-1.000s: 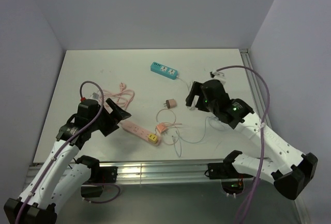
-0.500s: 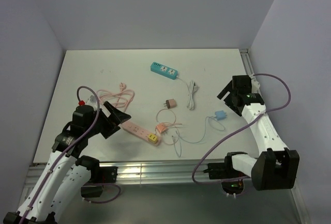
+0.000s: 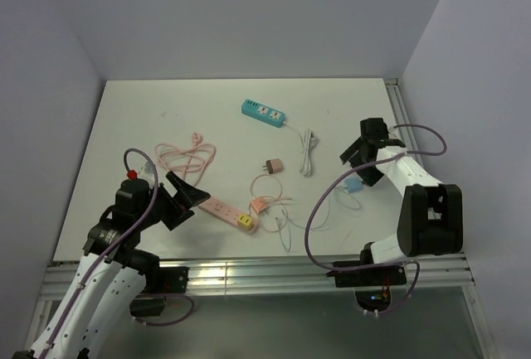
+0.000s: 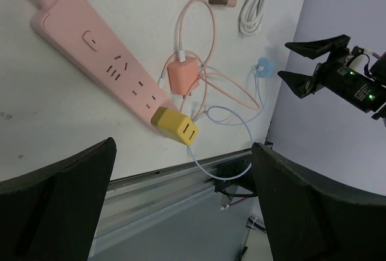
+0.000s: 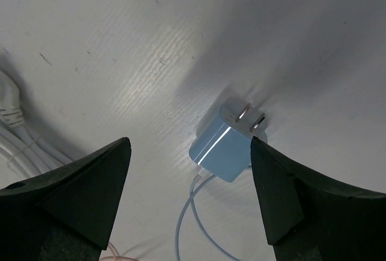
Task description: Insert the plug
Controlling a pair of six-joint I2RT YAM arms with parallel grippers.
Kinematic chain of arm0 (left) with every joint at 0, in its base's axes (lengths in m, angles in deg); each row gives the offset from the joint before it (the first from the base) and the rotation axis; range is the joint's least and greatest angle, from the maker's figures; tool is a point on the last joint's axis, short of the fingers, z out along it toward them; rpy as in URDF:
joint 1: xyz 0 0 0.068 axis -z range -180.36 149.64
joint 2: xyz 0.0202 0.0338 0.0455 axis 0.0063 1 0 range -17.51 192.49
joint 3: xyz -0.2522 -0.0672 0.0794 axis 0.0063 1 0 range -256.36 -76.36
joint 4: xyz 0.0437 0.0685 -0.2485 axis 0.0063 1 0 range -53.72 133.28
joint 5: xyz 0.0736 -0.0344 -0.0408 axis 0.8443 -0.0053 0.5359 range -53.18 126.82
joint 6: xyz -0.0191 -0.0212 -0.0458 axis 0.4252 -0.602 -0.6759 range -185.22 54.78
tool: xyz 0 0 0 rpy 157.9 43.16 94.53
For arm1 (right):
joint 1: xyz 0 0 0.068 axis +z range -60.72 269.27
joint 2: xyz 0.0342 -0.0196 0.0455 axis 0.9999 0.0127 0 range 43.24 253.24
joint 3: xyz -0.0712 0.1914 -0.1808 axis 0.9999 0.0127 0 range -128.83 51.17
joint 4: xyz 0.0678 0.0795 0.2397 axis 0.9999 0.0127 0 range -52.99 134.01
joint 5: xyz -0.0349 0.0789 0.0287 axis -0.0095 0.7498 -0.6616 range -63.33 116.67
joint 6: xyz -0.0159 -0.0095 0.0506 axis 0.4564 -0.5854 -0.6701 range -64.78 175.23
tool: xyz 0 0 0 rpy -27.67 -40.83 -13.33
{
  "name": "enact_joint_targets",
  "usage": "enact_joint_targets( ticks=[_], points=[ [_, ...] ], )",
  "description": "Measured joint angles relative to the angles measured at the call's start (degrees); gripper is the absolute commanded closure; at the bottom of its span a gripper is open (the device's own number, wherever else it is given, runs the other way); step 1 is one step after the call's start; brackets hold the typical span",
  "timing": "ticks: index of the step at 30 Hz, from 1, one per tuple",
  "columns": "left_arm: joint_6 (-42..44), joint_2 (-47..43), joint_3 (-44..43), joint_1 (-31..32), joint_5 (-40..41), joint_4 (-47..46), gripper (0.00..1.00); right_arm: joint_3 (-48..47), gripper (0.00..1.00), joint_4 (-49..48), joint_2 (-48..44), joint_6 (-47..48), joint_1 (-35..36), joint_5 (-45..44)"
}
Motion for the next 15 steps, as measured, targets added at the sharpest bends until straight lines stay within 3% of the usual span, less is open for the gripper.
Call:
enact_joint_targets(
  ticks=[5,15],
  points=[
    [0.61,-0.7,-1.09,0.0,0.0,1.86,0.01,0.44,0.12,-0.39,2.8,-2.62,2.43,-1.33],
    [1.14,-1.62,-2.4,0.0,-0.24,2.1,0.0,6.82,0.12,-1.01,-3.26,-6.34,2.64,-5.55]
  ],
)
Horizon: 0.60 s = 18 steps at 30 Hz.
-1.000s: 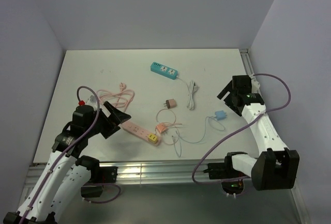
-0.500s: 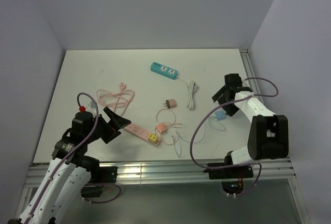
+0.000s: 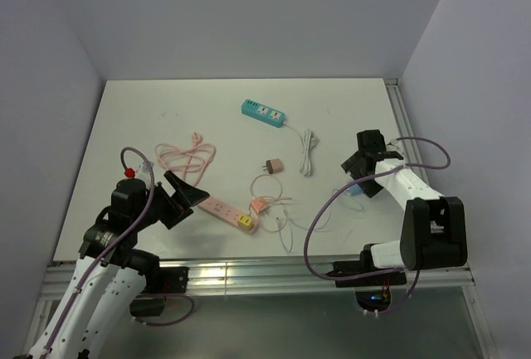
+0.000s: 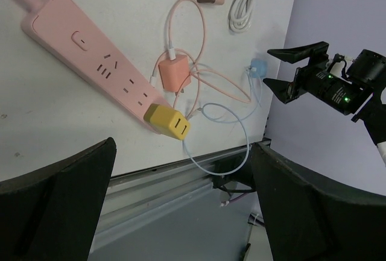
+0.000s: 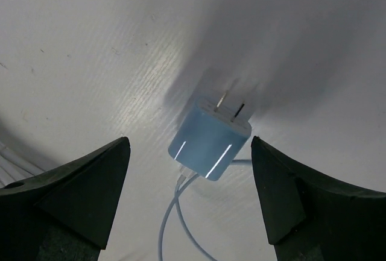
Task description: Insert the plug
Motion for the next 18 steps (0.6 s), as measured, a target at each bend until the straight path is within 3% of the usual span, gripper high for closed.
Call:
enact_joint_targets(
  ticks=[14,16,18],
  points=[
    [1.86,2.38,0.22,0.0,-2.19,-0.74,0.0,2.25,0.16,-0.52,2.56,-2.21,0.68,0.59],
    [1.9,2.34,0.52,0.0,-2.38,-1.31,0.01,2.23,0.2,-0.59,3.58,-2.43,1.03,0.61],
    [1.92,2.34,1.05,0.0,-2.71,-1.73,0.0,1.88,0.4,-0.72,4.24,-2.45,1.25,0.42]
  ],
)
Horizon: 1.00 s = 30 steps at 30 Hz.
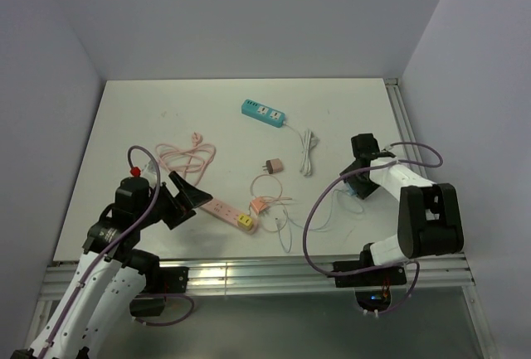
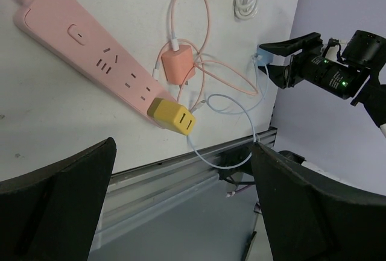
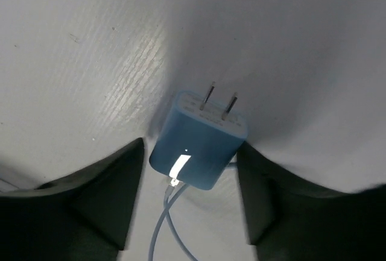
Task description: Insert the plug
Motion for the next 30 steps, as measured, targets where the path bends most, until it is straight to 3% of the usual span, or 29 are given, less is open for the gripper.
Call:
enact_joint_targets(
  ticks=[1,2,3,4,11,17,24,30],
  points=[
    [0.13,0.04,0.22,0.0,-0.09,-0.07,0.0,-0.04,0.53,-0.35,0.2,0.09,0.04,-0.02],
    [0.28,0.15,0.39,0.0,-0.22,-0.2,0.0,-0.04,0.88,-0.61,0.35,0.11,0.11,0.09],
    [0.68,0.28,0.52,0.0,-0.46,-0.24,0.01,-0.04,0.98,-1.14,0.37,0.11,0.11,0.17],
    [1.09,0.39,0.59,0.0,-0.68,-0.28,0.0,-0.04,1.0,-1.6,0.37,0.0,0.13,0.26],
    [4.87,1.03,0.48,0.0,-1.68,0.74,0.03,-1.57,1.0,-2.05,-0.04,4.83,4.85,-1.86],
    [6.51,1.03,-1.88,0.0,-2.36,3.02,0.06,-6.32,1.0,-4.46,-4.83,13.46,20.24,-4.9],
    [6.91,0.2,-2.54,0.0,-6.36,2.86,0.06,-5.75,1.0,-9.31,-12.81,25.03,34.53,-0.61],
    [5.81,0.2,-1.68,0.0,-12.96,-1.25,0.07,1.14,1.0,-12.22,-23.74,33.53,40.41,7.04]
  ],
)
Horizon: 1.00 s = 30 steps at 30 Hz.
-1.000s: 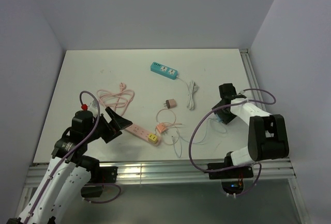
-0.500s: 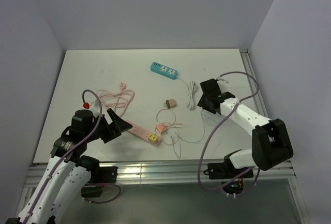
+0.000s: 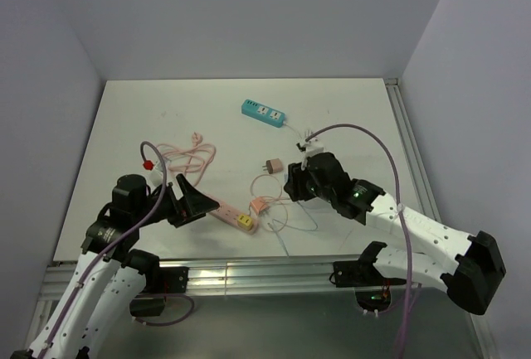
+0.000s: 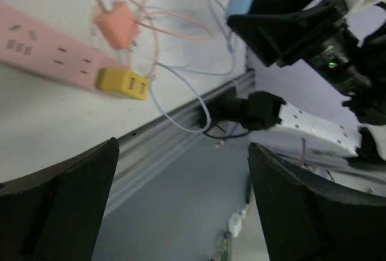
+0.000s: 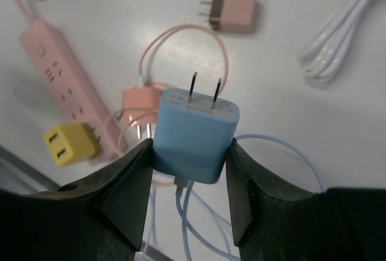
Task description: Insert the plug
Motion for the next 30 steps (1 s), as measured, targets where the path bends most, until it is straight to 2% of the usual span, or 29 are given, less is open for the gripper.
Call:
enact_joint_targets(
  ticks=[2,5,9,13,24,30],
  points=[
    [-1.07,1.01,1.97,-0.04,-4.68,-4.2,0.08,0.83,1.0,0.09,-1.25,2.01,2.99,1.33],
    [-1.64,4.0,3.41,-0.04,-8.11,-5.33,0.07,0.85,1.0,-0.15,-1.2,4.26,10.01,3.19],
    [-1.27,4.39,3.39,-0.04,-7.93,-4.55,0.07,0.66,1.0,-0.24,-0.37,6.14,18.84,4.35],
    [-0.24,3.72,2.95,-0.04,-7.54,-3.65,0.07,0.07,1.0,-0.81,1.27,8.09,24.74,5.55],
    [-0.15,6.19,3.21,0.94,-9.05,-6.34,0.09,-0.26,1.0,-1.77,3.13,13.9,28.13,7.52],
    [-1.49,11.1,3.93,7.56,-9.16,-10.8,0.06,-1.49,1.0,-1.86,1.46,16.33,28.26,11.52]
  ],
)
